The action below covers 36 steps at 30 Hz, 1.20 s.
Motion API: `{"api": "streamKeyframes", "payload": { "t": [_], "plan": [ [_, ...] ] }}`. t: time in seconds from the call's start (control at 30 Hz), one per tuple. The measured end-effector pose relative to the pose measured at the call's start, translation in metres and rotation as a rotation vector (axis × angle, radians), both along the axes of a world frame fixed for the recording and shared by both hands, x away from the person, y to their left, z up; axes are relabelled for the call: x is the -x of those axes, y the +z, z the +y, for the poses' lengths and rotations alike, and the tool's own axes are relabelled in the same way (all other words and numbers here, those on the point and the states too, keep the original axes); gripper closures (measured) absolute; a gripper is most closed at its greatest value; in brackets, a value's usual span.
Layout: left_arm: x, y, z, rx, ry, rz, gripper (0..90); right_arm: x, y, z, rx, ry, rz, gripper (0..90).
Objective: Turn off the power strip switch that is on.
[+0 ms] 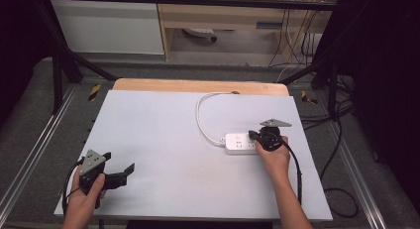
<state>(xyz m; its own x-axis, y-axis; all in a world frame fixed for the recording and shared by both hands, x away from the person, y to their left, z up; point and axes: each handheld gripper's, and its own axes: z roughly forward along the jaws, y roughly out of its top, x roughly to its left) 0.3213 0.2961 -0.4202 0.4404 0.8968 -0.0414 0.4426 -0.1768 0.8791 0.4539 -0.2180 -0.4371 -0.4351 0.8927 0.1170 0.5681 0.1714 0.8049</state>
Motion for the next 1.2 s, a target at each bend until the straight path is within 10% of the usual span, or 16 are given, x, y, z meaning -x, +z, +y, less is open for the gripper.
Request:
{"api": "streamKeyframes", "payload": {
  "t": [1.2],
  "plan": [
    [0.0011, 0.0002, 0.0010, 0.001, 0.000, 0.002, 5.6, 0.0018, -0.0012, 0.0053, 0.018, 0.000, -0.023, 90.0]
  ]
}}
